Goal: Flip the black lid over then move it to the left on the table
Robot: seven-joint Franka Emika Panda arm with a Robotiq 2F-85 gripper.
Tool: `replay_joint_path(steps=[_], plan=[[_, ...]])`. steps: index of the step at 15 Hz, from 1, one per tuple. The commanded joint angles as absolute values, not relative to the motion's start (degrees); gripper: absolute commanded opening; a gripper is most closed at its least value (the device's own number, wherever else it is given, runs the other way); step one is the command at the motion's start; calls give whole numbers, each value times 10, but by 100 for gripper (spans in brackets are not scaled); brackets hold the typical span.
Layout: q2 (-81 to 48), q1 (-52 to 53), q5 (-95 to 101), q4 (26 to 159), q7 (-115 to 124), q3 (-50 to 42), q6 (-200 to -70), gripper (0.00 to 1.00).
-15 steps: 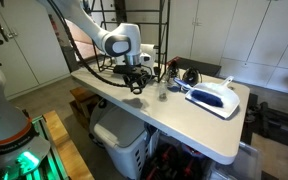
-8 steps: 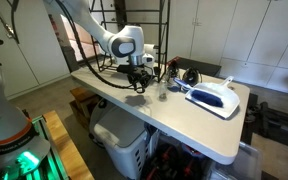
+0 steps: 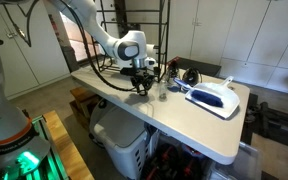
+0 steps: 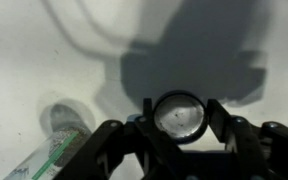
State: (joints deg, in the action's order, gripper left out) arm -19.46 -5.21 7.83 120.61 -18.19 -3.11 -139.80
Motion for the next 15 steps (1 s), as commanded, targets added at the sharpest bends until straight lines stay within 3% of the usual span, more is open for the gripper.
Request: replay_joint_path(steps=[1, 2, 4, 10, 15], plan=[[-202, -42, 109, 1192, -152, -36, -1375, 86], [-197, -42, 113, 1194, -151, -35, -1371, 95], [-182, -45, 113, 1203, -166, -31, -1359, 100], [-107, -71, 93, 1248, -235, -33, -1265, 100], [2, -106, 30, 1325, -291, -59, -1259, 100]])
